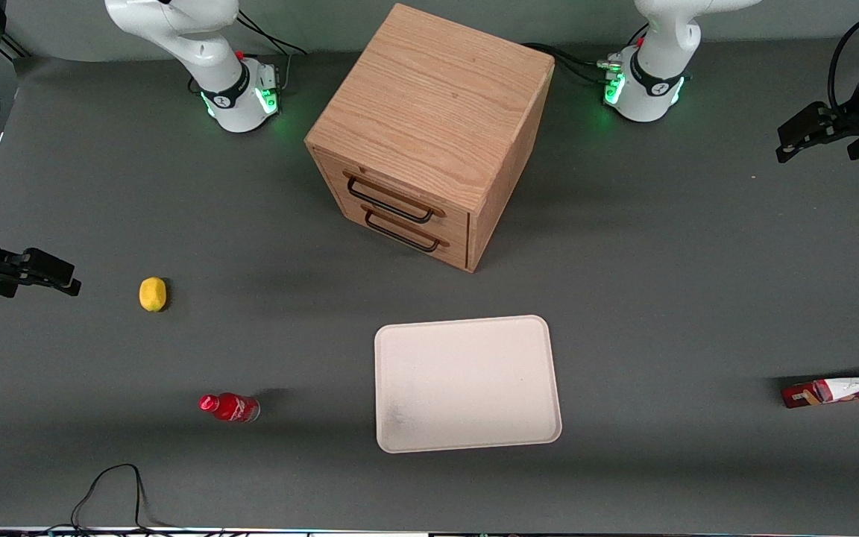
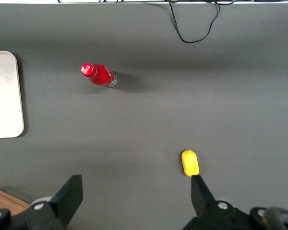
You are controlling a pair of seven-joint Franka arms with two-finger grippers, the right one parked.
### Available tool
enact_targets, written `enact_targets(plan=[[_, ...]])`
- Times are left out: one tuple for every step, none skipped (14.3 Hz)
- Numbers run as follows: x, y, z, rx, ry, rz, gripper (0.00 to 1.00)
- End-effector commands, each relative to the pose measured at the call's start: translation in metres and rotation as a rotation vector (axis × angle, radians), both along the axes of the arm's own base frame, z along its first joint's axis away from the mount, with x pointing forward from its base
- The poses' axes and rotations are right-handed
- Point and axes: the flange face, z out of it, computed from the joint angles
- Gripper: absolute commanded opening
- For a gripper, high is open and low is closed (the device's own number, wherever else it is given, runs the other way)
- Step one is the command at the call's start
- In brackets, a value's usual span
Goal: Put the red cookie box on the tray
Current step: 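Move the left gripper down over the red-and-white cookie box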
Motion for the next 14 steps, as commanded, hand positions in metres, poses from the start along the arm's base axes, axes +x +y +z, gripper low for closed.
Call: enact_targets(plan=[[-0.005, 0.001, 0.005, -0.009, -0.015, -0.017, 1.0], [-0.004, 0.001, 0.004, -0.003, -0.015, -0.02, 1.0], [-0.004, 0.0, 0.004, 0.009, -0.015, -0.025, 1.0], [-0.003, 0.001, 0.003, 0.035, -0.01, -0.029, 1.0], [-0.002, 0.003, -0.001, 0.068, 0.005, -0.057, 1.0], [0.002, 0.005, -0.006, 0.076, 0.018, -0.127, 1.0], [0.008, 0.008, -0.011, 0.072, 0.022, -0.188, 1.0], [0.015, 0.015, -0.016, 0.068, 0.033, -0.177, 1.0], [0.022, 0.031, -0.022, 0.06, 0.041, -0.152, 1.0], [0.032, 0.046, -0.031, 0.051, 0.053, -0.144, 1.0], [0.047, 0.058, -0.039, 0.046, 0.05, -0.155, 1.0], [0.064, 0.071, -0.045, 0.043, 0.043, -0.224, 1.0], [0.081, 0.087, -0.055, 0.039, 0.043, -0.333, 1.0], [0.101, 0.102, -0.065, 0.041, 0.036, -0.437, 1.0]])
